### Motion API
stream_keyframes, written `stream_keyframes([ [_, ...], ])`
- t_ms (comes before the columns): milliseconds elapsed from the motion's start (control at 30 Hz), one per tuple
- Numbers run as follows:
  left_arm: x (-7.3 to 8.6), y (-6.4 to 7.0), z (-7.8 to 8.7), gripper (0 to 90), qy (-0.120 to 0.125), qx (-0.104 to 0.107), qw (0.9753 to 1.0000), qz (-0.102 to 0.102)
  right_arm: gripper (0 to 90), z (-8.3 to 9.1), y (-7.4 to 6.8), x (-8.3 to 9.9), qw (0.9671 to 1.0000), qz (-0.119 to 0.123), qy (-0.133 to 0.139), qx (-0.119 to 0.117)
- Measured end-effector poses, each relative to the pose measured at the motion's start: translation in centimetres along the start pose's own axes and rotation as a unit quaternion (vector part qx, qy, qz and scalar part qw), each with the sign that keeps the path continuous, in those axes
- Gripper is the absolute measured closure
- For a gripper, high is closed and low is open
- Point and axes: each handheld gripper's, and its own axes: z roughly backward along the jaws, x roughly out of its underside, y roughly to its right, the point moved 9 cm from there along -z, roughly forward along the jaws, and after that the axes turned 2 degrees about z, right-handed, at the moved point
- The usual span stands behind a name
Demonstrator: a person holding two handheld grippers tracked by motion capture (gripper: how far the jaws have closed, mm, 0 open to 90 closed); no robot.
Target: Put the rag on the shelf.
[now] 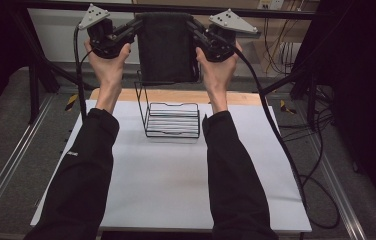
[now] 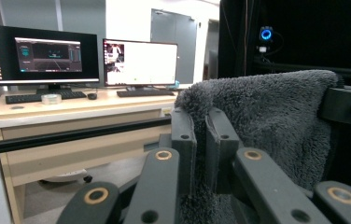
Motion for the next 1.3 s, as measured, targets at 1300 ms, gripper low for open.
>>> stream_keyframes([
  [1300,6.2,2.0,4.0,83.0,-0.035,0.041,0.9984,-0.018,81.3,3.6,-2.2,5.7,0.9976,0.028,-0.049,-0.041],
])
